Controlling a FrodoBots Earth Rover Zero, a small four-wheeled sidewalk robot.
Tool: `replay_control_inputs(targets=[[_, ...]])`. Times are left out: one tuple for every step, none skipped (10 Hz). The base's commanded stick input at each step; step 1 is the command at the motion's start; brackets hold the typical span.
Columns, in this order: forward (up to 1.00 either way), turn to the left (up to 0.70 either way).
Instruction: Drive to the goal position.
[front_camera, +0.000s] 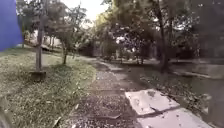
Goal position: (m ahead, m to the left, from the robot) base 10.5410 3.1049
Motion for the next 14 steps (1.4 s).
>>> replay_control_inputs(targets=[[0.70, 0.22], [0.70, 0.03], [0.70, 0.00], [0.70, 0.00], [0.70, 0.27], [0.70, 0.35], [0.70, 0.01], [0.70, 0.00], [0.70, 0.00], [0.70, 0.12], [0.70, 0.20], [0.70, 0.06], [0.70, 0.00], [0.70, 0.15]])
